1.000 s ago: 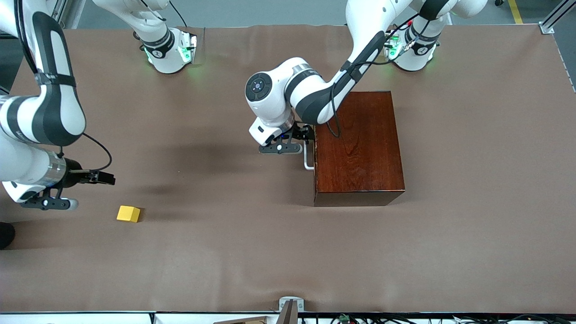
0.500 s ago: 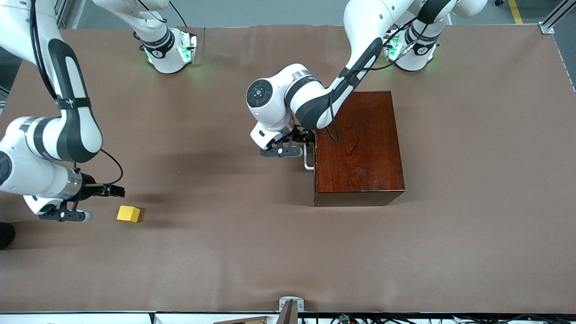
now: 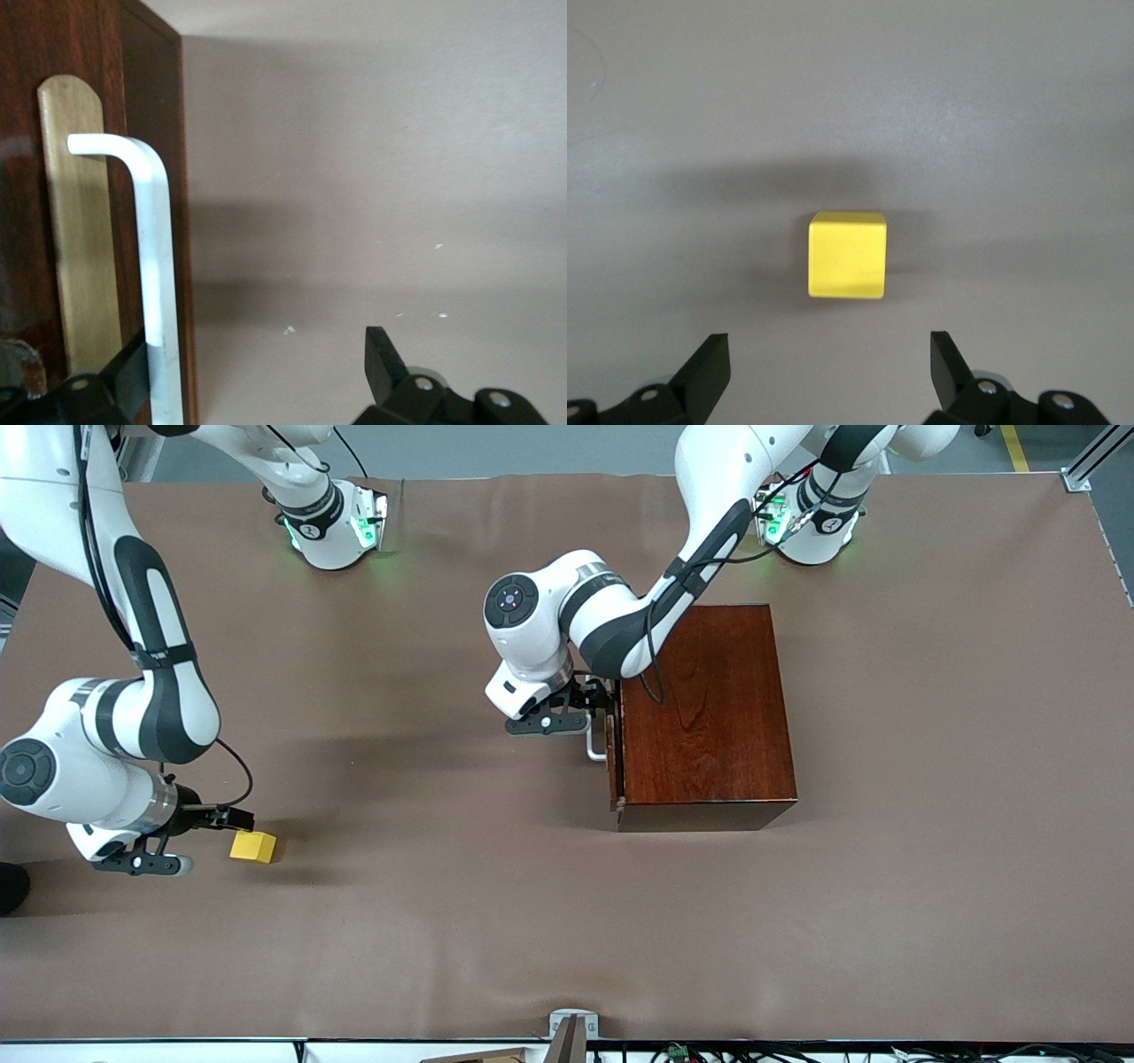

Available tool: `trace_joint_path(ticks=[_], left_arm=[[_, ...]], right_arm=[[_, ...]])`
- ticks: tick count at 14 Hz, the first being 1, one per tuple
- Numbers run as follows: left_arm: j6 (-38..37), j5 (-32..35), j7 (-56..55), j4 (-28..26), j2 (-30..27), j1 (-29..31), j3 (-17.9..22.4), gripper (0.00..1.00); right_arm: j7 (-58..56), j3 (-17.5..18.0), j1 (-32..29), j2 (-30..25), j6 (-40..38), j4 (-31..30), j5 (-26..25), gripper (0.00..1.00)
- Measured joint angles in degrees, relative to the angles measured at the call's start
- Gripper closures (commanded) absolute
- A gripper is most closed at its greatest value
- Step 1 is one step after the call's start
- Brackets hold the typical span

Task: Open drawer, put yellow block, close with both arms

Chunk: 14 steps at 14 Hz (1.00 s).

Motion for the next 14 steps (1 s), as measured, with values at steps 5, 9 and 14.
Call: trace_joint_path(ticks=[5,9,14], left_arm=[[4.29,0.0,-0.25,-0.02,0.2,-1.02,-0.18,0.0],[6.14,-0.34,-0.35,-0.07,0.58,-1.55,-0.42,0.0],[9.24,-2.49,-0.38,-0.08,0.6,-1.59,-0.61,0.0]], right_arm=[[0.15,-0.01,0.01,3.47,3.07,0.55,0.02,0.0],[0.18,0.07,0.07,5.37,5.56,0.56,0.02,0.0],[0.18,0.07,0.07,7.47,7.63,0.65,0.0,0.0]])
